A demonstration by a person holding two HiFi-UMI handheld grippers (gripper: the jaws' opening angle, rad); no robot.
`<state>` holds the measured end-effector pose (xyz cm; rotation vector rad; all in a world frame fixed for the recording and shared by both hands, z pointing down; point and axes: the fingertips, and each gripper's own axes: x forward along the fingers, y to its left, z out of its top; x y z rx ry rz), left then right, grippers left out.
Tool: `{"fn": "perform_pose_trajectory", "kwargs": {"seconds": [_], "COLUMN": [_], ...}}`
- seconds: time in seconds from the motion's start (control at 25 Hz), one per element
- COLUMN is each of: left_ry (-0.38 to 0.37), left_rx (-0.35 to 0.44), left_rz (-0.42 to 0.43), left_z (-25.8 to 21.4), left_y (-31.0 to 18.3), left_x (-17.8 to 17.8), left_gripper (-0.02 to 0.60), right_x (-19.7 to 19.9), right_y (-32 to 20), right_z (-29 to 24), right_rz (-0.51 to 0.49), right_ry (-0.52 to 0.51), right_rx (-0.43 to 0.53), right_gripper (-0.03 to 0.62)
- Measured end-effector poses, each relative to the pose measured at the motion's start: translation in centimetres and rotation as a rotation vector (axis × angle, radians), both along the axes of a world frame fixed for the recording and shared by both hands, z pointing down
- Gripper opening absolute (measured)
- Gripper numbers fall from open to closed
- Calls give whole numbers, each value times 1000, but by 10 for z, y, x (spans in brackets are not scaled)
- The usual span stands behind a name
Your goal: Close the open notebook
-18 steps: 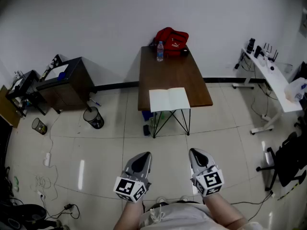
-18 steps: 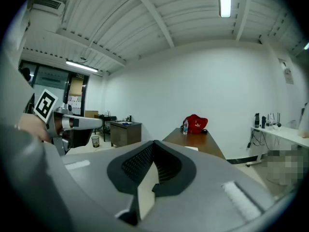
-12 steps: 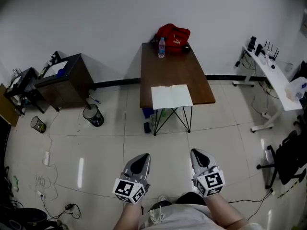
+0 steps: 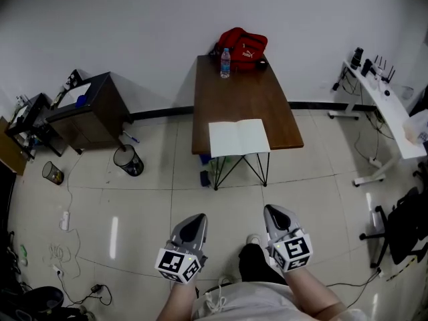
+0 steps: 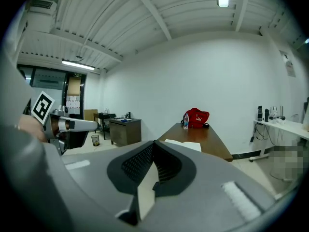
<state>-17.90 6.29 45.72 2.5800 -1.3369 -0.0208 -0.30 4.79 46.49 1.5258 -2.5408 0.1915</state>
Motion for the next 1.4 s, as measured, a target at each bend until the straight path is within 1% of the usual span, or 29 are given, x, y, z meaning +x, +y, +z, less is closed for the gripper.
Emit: {"fn": "perform_pose_trajectory", "kwargs": {"seconds": [0.2,0.4,0.52,0.64,0.8,0.92,1.12,1.24,1.28,1.32,1.36,1.4], "left_ry": [-12,-18,-14,-14,-19,-14,-22,-32,-36,-42,-47,-52], "left_rx": [23,40,38,16,-22,-46,-106,-139,-158,-184,-215,-250], "left_rz": [-35,-83,-115,-131,-147,-153,-140,-131,-131,-132,-132,-131], "left_z": [-5,-15,-15,-7,4,12,37,50,56,64,74,85], "left_y": [-64,-126,-152,-169,-188,-204,-238,-262,-271,-279,-287,-294], "left_x": [24,52,61,72,77,73,69,67,66,64,62,60], "left_gripper": [6,6,6,6,6,6,6,6,14,79,128,149], "right_x": [30,66,78,88,92,89,83,77,75,72,68,64], "right_y": [-68,-134,-167,-191,-211,-226,-251,-267,-272,-277,-283,-288], "right_z": [-7,-14,-12,-6,6,13,30,37,39,41,45,50], "right_rz": [-17,-59,-79,-93,-114,-107,-89,-87,-92,-97,-103,-108], "right_ry": [-12,-8,-18,-25,-34,-41,-65,-62,-56,-49,-41,-35], "right_rx": [32,46,38,20,-13,-43,-102,-127,-134,-142,-152,-164], "right_gripper": [6,6,6,6,6,6,6,6,6,6,6,6]}}
